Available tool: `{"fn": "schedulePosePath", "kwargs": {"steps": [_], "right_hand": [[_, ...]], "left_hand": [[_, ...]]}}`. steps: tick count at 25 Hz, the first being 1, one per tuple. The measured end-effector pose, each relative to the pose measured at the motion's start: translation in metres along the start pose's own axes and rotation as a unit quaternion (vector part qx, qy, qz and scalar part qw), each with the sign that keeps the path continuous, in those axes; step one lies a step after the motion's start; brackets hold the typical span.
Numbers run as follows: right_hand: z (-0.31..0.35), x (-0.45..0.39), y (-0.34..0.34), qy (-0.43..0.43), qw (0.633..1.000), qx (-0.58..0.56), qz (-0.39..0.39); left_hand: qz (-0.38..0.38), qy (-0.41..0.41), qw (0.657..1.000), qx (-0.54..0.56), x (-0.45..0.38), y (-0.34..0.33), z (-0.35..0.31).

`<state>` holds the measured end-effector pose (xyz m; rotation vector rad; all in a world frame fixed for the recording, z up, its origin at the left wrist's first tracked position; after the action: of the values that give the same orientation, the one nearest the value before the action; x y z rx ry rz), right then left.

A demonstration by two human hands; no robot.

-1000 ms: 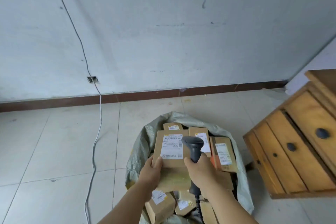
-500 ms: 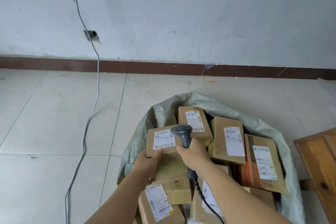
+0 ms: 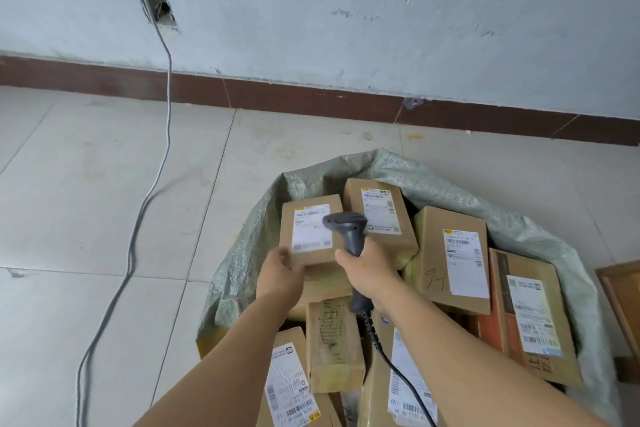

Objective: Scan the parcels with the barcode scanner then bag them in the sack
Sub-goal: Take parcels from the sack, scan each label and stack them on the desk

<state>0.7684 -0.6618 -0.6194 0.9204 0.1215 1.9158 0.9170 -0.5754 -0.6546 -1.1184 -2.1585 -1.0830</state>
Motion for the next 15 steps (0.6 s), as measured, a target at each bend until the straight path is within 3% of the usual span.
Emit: {"fn": "schedulePosePath", "kwargs": {"steps": [5, 15], "right_hand": [[0.010, 0.045, 0.014, -0.021, 0.999, -0.031, -0.013], [0.119, 0.270, 0.200, -0.043, 0.968, -0.103, -0.224]], "left_hand": [[0.017, -0.037, 0.998, -0.046, 0.047, -0.004, -0.030], [0.130, -0.123, 0.984, -0.019, 0.284, 0.036, -0.174]]}}
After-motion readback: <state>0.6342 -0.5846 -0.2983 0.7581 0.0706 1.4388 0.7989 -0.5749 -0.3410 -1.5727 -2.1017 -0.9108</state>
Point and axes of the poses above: each hand's wrist, its own x-axis away from the middle knuckle, its own y-axis out of the back of the hand, z = x × y, the point moved 8 cm from there along -x, towards the middle knuckle, and after that the axes turned 6 degrees about y, right-handed, at the moved point
